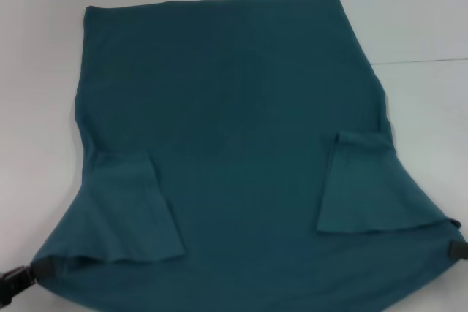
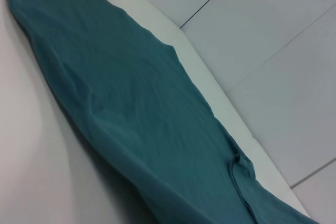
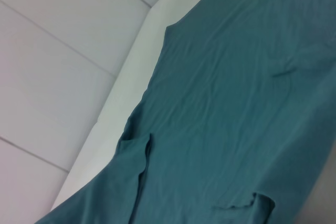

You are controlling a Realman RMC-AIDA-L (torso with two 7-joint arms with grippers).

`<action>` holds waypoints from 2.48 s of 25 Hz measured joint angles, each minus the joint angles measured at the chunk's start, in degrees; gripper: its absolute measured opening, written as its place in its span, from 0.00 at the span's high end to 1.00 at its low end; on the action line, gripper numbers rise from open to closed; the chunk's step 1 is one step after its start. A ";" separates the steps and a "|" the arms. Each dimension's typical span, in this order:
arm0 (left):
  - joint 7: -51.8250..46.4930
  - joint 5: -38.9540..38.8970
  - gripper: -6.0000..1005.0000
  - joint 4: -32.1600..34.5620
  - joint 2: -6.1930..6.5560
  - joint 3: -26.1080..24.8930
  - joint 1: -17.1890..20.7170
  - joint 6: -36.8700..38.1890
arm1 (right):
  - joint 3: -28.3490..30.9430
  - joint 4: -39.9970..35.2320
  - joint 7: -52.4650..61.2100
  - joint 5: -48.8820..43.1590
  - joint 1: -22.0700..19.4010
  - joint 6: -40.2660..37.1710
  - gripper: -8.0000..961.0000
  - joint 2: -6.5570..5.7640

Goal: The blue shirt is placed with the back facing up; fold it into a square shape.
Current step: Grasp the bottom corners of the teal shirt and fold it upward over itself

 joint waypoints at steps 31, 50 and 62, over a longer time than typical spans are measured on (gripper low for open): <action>0.47 -1.63 0.90 -5.42 2.64 -1.63 -9.46 -1.96 | 3.40 -1.30 2.70 -2.16 8.55 0.51 0.93 -2.52; 1.78 -12.15 0.90 -18.16 5.42 -2.99 -26.98 -30.89 | -1.53 2.74 5.49 -2.07 26.31 38.02 0.91 -1.18; 7.40 -14.27 0.89 -21.69 4.67 -2.92 -32.71 -42.37 | -4.34 4.18 3.91 -1.99 32.01 51.66 0.89 -0.52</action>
